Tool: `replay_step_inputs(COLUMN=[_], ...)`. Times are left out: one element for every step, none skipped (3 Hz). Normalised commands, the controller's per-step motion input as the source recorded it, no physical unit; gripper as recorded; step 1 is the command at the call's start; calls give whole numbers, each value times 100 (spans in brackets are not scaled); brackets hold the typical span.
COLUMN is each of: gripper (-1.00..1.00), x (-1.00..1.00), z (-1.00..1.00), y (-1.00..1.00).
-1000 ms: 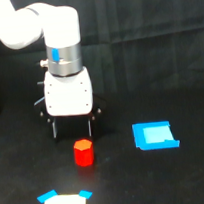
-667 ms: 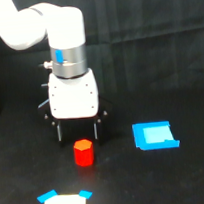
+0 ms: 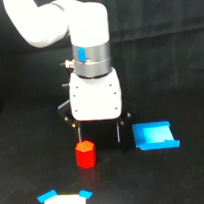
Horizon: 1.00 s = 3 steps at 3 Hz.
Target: Pick up the red object from the table
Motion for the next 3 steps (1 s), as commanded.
replay_step_inputs(gripper=[77, 54, -100], x=[-75, -34, 17], z=[-18, -3, -37], y=[-52, -45, -13])
